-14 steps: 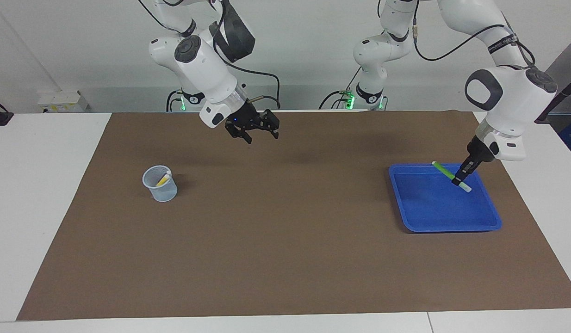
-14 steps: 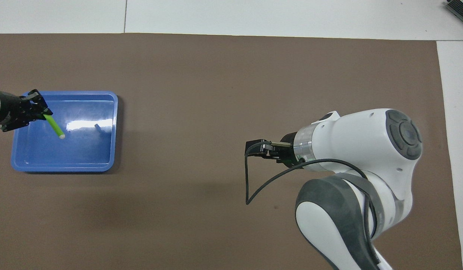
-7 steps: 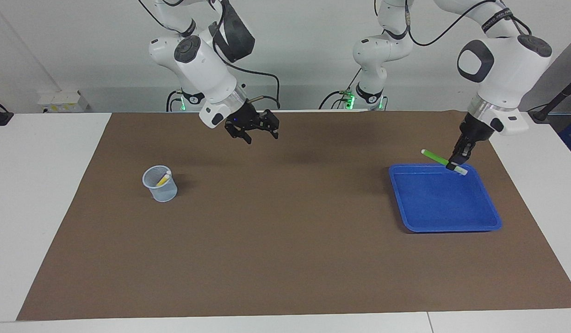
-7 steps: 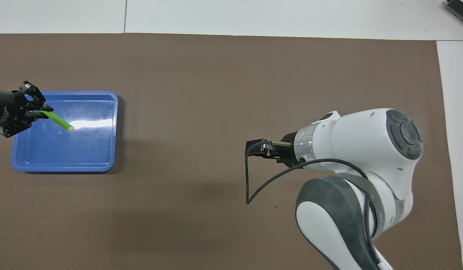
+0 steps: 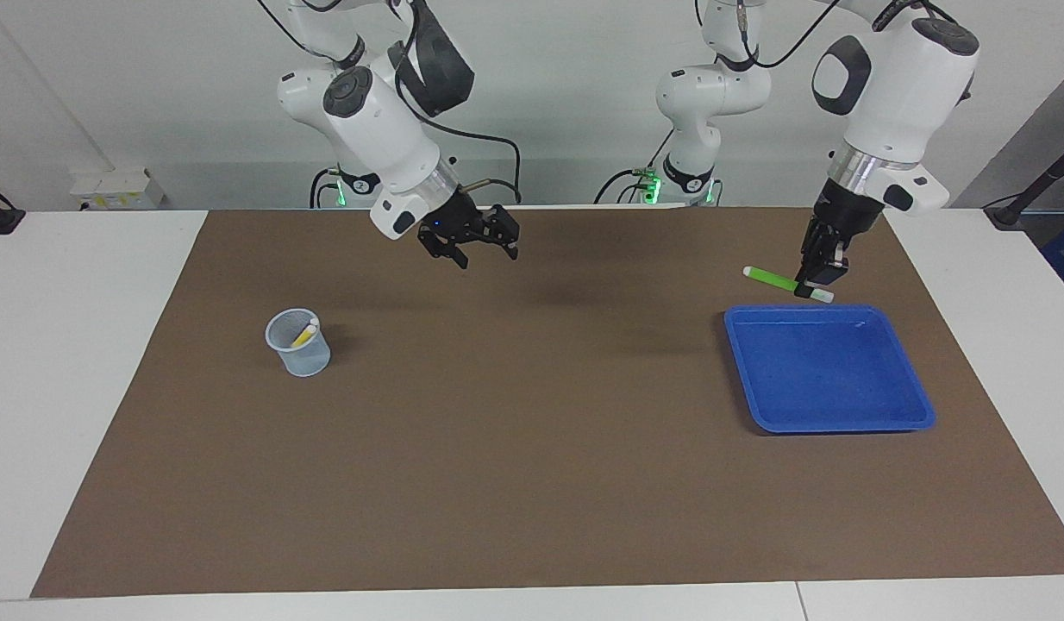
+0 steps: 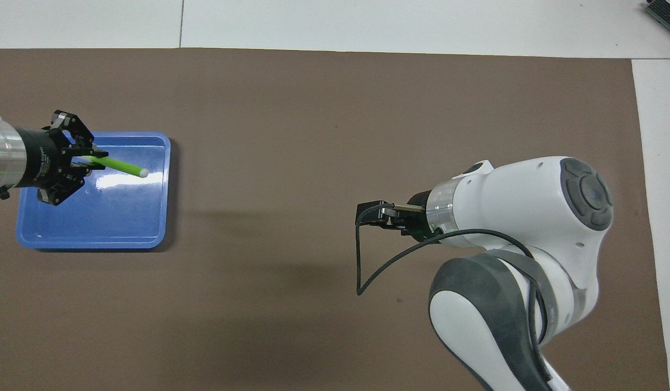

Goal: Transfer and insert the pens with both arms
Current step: 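Grasp and lift the green pen with the left gripper toward the right gripper, then close the right gripper on the green pen's free end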

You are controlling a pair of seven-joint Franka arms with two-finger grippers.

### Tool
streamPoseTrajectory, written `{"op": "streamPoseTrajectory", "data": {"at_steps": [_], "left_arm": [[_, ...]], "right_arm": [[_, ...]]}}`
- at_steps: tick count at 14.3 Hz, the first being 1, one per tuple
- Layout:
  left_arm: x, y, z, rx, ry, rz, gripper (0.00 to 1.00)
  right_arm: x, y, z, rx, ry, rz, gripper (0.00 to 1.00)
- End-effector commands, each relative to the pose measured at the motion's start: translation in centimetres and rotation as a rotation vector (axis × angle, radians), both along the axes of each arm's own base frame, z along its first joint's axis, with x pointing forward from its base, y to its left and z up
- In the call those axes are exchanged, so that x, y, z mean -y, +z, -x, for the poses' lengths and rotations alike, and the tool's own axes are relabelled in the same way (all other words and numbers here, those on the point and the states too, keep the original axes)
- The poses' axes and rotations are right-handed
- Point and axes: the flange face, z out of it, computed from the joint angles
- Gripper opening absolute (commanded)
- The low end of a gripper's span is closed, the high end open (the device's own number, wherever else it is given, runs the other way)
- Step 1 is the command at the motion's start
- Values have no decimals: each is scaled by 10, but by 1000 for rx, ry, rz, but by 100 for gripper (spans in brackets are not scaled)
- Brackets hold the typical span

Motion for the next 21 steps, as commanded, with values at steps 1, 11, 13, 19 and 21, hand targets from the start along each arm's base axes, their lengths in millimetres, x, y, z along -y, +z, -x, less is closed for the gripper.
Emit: {"op": "streamPoseTrajectory", "data": {"at_steps": [1,11,13,19,21], "left_arm": [[27,10,22,-25,61,25,0],[114,10,68,-114,179,-8,0],[128,10,77,-126,187,-11,0],[148,12,87,-125,200,-12,0],[149,12,88,-129,204,-11,0]], "right_arm": [[2,-2,0,-9,-34,-25,100],[-2,19,-13,-64,-229,-332,100],[-13,22,-13,-34,-278,-380,100],[-76,28,7,-27,-491,-509,100],[-92,26,14,-18,-524,-517,100]]}}
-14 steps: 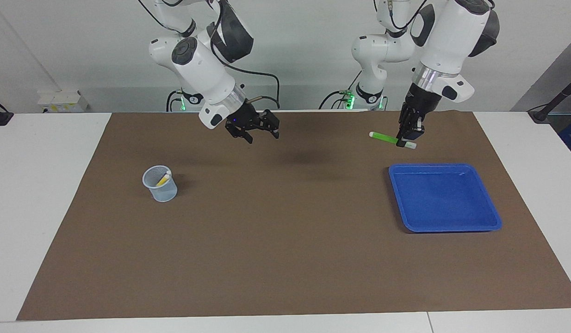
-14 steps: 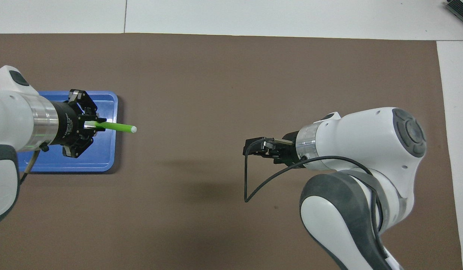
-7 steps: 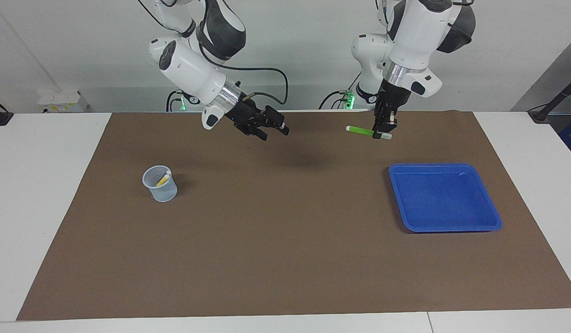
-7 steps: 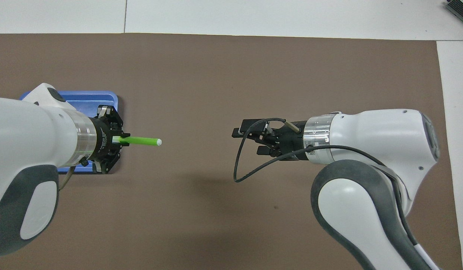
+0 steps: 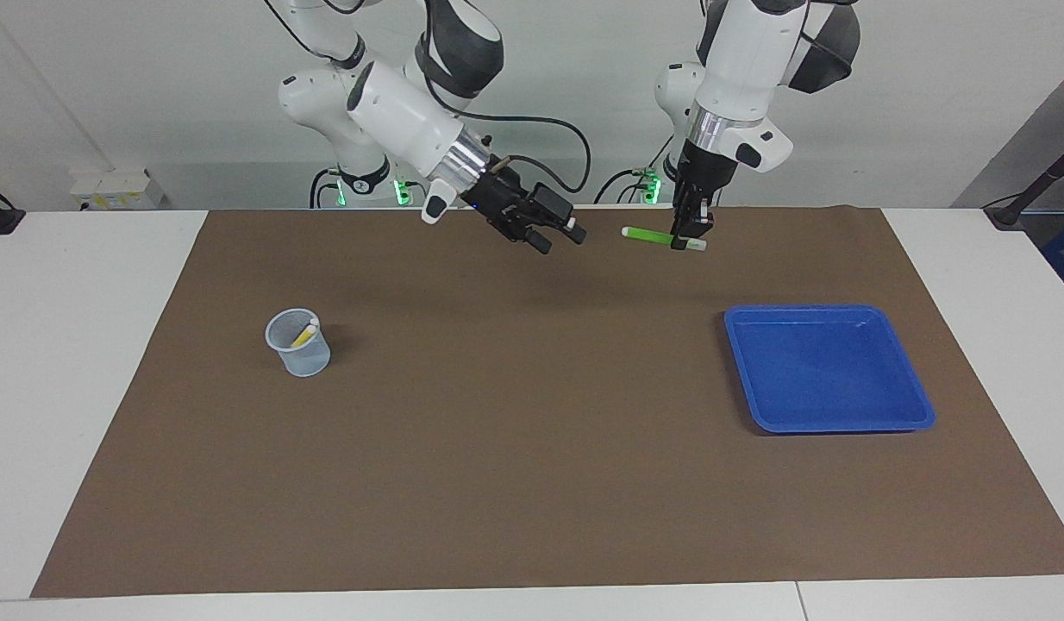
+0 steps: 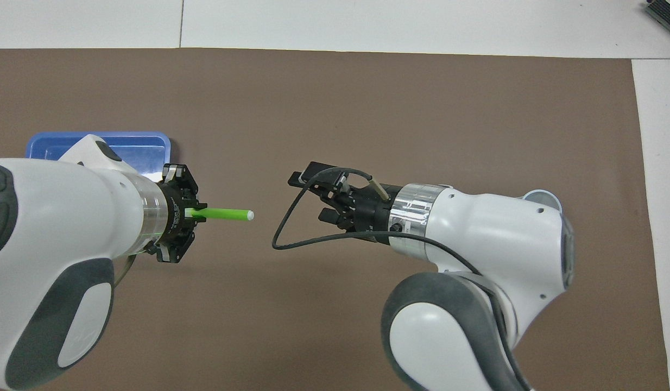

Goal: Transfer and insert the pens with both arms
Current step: 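Close the right gripper on the green pen's free end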

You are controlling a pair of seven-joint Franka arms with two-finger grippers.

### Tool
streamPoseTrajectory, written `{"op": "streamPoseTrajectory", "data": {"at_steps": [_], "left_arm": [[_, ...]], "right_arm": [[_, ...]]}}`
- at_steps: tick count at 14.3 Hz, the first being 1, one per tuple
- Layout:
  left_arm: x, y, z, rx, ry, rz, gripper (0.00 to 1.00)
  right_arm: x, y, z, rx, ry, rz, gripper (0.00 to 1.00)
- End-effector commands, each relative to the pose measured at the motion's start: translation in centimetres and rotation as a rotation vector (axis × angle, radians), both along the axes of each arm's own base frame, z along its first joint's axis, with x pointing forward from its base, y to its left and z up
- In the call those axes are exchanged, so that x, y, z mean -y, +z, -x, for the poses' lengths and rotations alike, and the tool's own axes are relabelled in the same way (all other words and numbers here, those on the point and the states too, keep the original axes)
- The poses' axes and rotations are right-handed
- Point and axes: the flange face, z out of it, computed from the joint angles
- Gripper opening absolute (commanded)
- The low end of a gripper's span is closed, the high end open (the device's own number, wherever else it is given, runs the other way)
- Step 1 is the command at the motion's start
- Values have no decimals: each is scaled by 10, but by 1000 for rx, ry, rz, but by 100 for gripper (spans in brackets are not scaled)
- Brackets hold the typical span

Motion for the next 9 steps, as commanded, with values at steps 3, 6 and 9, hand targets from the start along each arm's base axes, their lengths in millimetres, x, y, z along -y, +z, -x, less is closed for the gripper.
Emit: {"op": "streamPoseTrajectory", "data": {"at_steps": [3,6,9], "left_arm": [[0,3,13,-1,14,-24,0],[1,3,14,-2,18,-24,0],[1,3,14,-3,21,-23,0]], "right_arm": [[-26,-3,14,-16,-19,-26,100],[-43,1,25,-57,-25,-63,100],[-54,5,31,-52,-61,-87,100]]}}
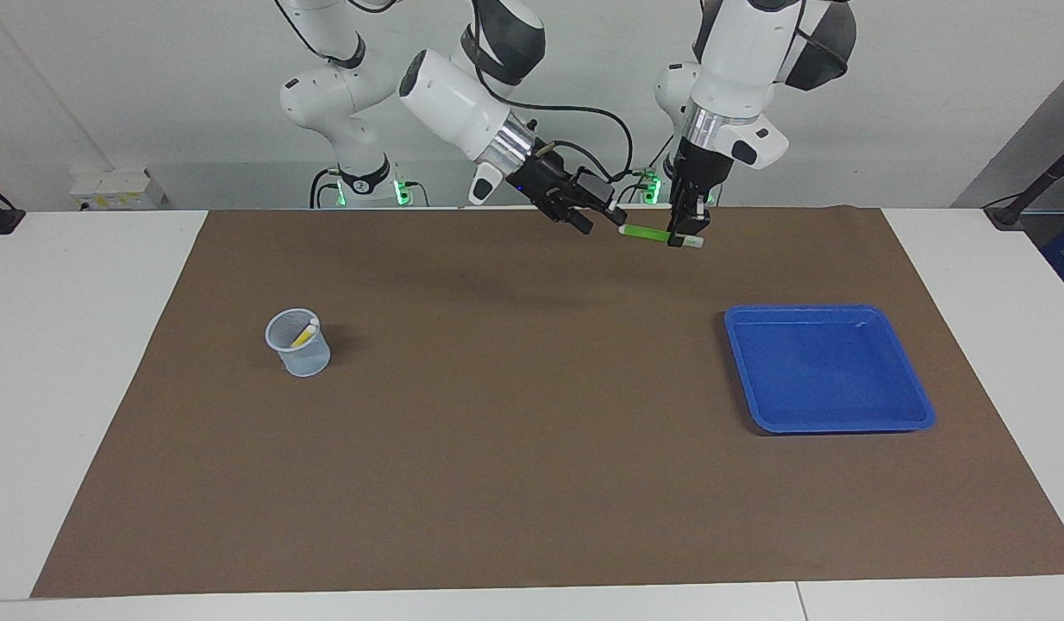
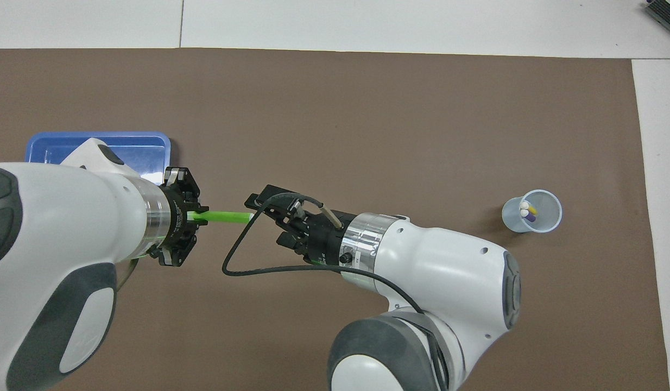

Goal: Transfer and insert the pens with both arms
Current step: 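Close the right gripper on the green pen's free end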

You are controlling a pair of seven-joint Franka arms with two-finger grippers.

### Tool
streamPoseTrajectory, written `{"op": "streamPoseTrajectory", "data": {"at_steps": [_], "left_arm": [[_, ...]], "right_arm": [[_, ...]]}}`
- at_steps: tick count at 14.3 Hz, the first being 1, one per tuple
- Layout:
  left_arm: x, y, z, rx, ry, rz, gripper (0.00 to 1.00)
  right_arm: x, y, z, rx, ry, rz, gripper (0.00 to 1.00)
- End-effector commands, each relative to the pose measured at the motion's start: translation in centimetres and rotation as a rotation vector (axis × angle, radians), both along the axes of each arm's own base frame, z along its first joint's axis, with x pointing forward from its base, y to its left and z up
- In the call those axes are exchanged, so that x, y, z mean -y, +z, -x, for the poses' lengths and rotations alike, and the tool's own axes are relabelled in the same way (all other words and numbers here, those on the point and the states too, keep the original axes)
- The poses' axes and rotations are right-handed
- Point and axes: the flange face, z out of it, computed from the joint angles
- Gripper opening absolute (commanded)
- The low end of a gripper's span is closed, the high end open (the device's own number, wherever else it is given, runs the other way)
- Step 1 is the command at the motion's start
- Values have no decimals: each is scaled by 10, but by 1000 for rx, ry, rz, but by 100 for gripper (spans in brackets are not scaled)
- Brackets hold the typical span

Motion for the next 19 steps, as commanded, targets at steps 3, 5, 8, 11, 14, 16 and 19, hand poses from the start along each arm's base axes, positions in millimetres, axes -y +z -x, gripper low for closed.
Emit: {"op": "streamPoseTrajectory", "data": {"at_steps": [3,5,8,11,14,16,19], "left_arm": [[-1,2,10,3,16,-20,0],[-1,3,10,5,16,-19,0],[-1,3,10,5,16,-19,0],[-1,3,10,5,15,-19,0],[-2,4,10,7,17,-19,0],[-1,4,10,7,14,-19,0],[-1,3,10,5,14,-19,0]], "right_arm": [[-17,2,3,17,-62,-34,93],[-26,-2,-6,16,-65,-36,88],[-33,-2,-6,31,-73,-39,82],[-39,-4,-2,35,-69,-36,78],[-39,-3,-2,37,-71,-38,72],[-39,-3,-2,37,-71,-38,66],[-39,-3,-2,38,-70,-37,56]]}}
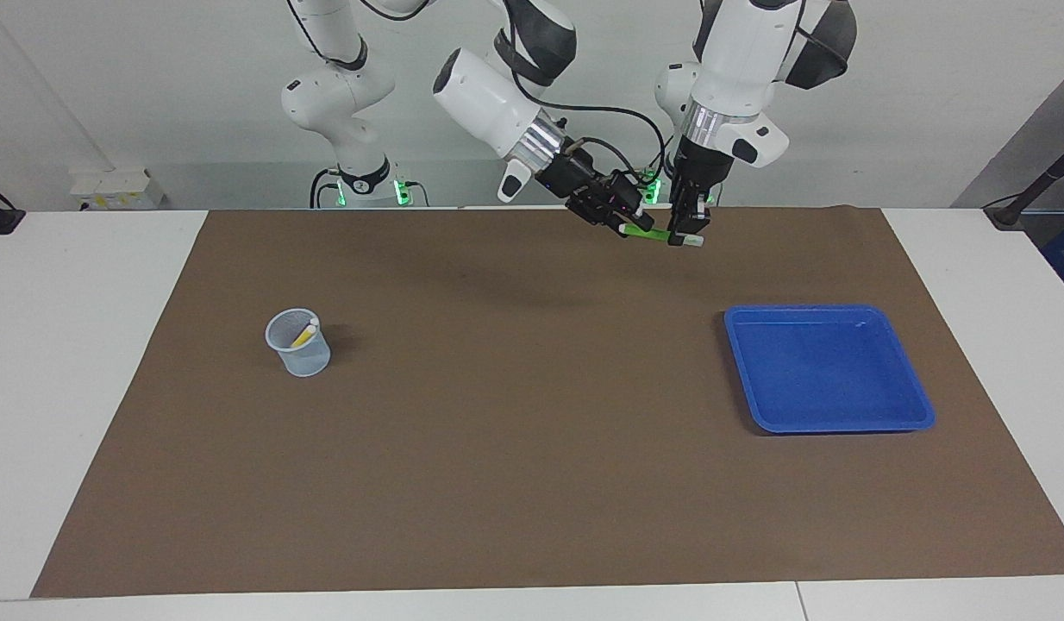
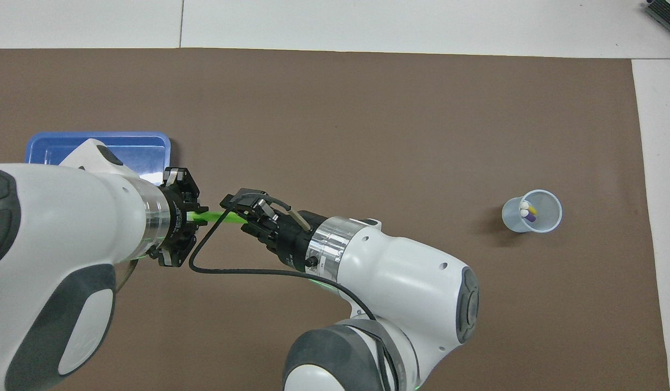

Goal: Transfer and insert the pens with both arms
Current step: 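Close the right gripper on the green pen's free end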

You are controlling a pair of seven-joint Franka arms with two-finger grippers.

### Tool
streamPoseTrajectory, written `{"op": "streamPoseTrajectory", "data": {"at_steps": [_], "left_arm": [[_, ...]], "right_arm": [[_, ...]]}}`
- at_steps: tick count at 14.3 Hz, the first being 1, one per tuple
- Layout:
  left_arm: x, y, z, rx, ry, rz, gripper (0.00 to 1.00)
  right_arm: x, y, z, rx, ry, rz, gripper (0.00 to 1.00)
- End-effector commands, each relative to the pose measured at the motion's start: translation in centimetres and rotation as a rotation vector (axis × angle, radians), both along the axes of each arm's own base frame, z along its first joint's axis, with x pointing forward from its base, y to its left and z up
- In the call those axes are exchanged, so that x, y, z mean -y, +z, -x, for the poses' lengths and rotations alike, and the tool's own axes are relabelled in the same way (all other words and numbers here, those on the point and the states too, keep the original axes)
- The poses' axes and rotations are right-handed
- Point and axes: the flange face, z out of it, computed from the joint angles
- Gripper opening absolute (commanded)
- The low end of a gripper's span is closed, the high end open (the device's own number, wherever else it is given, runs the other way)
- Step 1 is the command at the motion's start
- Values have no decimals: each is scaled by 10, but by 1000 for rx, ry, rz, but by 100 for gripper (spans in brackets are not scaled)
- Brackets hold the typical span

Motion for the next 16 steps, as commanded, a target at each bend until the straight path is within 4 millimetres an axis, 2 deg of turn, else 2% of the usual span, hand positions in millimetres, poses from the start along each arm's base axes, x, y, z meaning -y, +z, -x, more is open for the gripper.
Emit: {"op": "streamPoseTrajectory", "data": {"at_steps": [1,4,14,15,16], "left_arm": [[-1,2,9,4,11,-20,0],[-1,5,10,10,11,-18,0],[-2,7,10,13,14,-17,0],[-2,6,10,12,14,-17,0],[-2,7,10,13,14,-17,0]], "right_arm": [[-2,0,-3,-7,-24,-20,53],[-1,0,-4,-5,-24,-19,38],[-2,-2,-6,-2,-24,-17,18],[-2,-2,-6,-2,-24,-17,14],[-2,-2,-6,-1,-23,-17,6]]}}
